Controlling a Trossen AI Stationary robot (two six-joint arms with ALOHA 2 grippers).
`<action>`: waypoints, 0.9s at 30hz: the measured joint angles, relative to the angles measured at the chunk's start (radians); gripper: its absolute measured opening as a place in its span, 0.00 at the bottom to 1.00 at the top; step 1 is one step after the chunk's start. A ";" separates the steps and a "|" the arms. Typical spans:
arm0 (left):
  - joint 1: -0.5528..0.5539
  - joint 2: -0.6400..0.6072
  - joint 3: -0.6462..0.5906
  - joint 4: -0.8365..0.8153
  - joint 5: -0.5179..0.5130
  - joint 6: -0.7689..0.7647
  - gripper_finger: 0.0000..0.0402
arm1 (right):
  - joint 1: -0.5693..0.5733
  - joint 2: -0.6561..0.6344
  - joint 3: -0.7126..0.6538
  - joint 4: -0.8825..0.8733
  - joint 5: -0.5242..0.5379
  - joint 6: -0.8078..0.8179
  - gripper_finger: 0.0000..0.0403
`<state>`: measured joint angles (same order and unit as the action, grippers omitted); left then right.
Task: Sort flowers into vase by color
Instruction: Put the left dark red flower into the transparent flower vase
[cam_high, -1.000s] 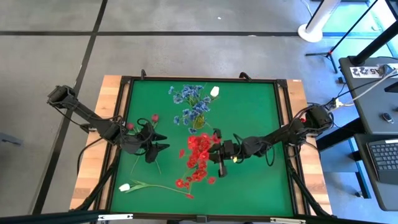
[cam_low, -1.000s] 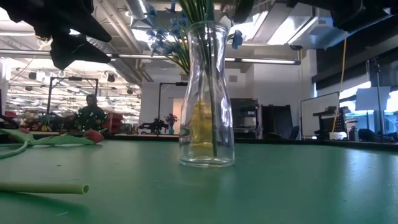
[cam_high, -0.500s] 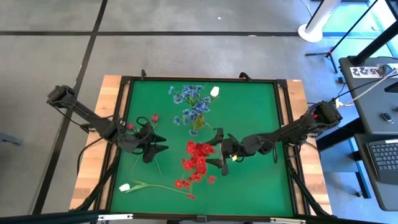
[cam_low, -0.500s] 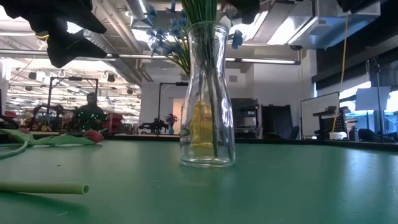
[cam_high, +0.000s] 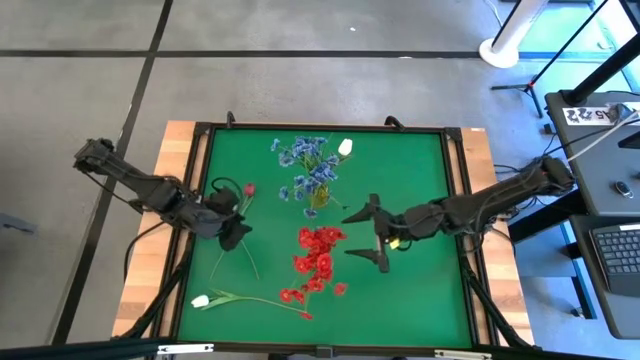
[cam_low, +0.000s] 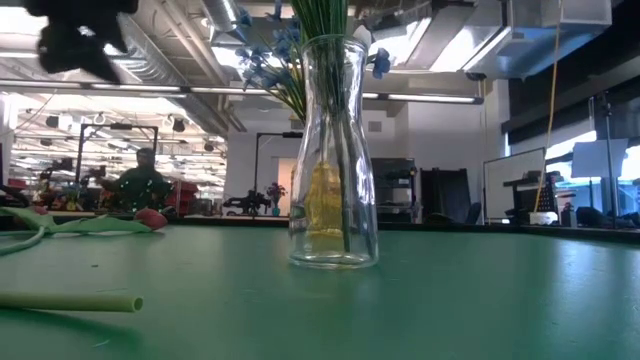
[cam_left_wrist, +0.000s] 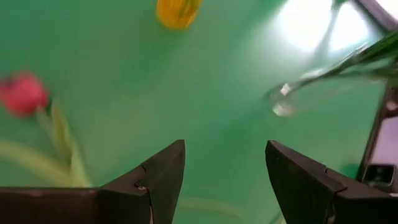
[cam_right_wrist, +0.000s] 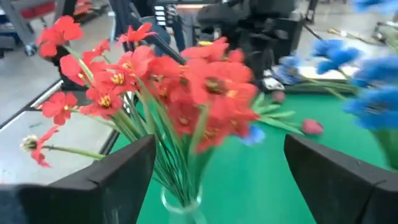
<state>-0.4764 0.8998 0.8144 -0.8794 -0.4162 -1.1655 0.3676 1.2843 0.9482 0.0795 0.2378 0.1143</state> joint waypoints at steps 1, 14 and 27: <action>0.001 0.008 0.000 -0.031 0.031 -0.043 0.54 | 0.000 -0.022 0.003 -0.034 0.011 0.012 0.88; -0.070 0.143 -0.160 -0.169 0.238 -0.766 0.54 | 0.023 -0.156 0.002 -0.288 0.173 0.083 0.88; 0.010 0.183 -0.258 -0.101 0.158 -0.981 0.54 | 0.133 -0.155 0.002 -0.296 0.252 0.010 0.88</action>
<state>-0.4662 1.0825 0.5569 -0.9807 -0.2582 -2.1466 0.5006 1.1294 0.9504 -0.2167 0.4894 0.1240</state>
